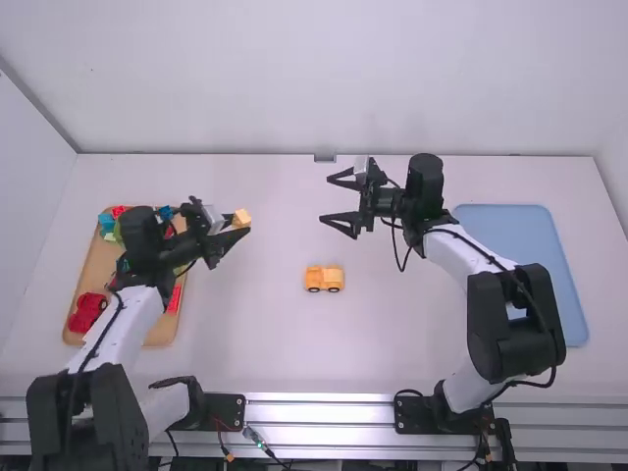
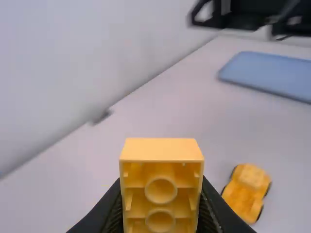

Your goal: Assemble lego blocks to make yellow taxi

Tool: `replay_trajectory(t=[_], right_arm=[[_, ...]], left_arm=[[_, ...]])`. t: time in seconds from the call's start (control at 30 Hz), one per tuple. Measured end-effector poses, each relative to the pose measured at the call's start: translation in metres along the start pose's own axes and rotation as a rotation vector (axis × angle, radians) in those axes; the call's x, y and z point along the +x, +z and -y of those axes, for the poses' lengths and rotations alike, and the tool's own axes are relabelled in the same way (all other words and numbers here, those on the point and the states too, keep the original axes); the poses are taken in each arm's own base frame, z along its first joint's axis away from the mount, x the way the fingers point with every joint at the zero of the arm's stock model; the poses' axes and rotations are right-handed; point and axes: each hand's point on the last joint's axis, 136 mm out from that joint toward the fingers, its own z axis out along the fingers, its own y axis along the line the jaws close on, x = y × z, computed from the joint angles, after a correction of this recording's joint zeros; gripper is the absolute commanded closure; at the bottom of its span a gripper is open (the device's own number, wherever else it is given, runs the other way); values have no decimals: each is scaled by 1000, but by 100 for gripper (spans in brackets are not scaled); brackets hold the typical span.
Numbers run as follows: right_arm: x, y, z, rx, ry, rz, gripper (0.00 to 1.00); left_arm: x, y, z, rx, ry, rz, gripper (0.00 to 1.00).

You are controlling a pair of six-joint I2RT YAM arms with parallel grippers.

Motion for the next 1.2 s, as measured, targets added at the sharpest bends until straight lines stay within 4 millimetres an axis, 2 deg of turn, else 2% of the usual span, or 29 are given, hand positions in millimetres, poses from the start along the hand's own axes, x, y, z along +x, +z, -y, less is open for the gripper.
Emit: replay_trajectory(t=[0.03, 0.13, 0.2, 0.3, 0.37, 0.5, 0.8, 0.9, 0.97, 1.0, 1.07, 1.2], right_arm=[[-2, 1, -7, -43, -2, 9, 0], [-5, 5, -21, -115, -4, 18, 0], [-5, 11, -32, -163, -7, 20, 4], [-7, 17, -41, -203, -23, 25, 8], [-8, 17, -43, -214, -26, 27, 12], [-9, 15, -43, -222, -36, 31, 21], [-15, 16, -37, -183, -33, 36, 31], [-15, 17, -35, -172, -22, 35, 44], [-15, 17, -34, -170, -21, 35, 48], [-15, 17, -34, -169, -20, 35, 54], [-15, 17, -34, -169, -20, 35, 56], [-15, 17, -34, -169, -21, 35, 51]], left_arm=[[-6, 15, 11, 57, 20, 31, 88], [-12, 41, 32, 158, 30, 74, 88], [-16, 62, 43, 231, 23, 105, 88], [-24, 80, 49, 309, 20, 147, 88], [-31, 90, 49, 361, 15, 179, 92], [-40, 100, 45, 434, -14, 202, 95], [-45, 106, 56, 533, -38, 212, 94], [-47, 105, 59, 544, -32, 218, 94], [-47, 105, 59, 545, -33, 217, 94], [-47, 105, 59, 546, -35, 217, 94], [-47, 105, 59, 546, -35, 217, 93], [-48, 105, 59, 545, -27, 221, 91]])
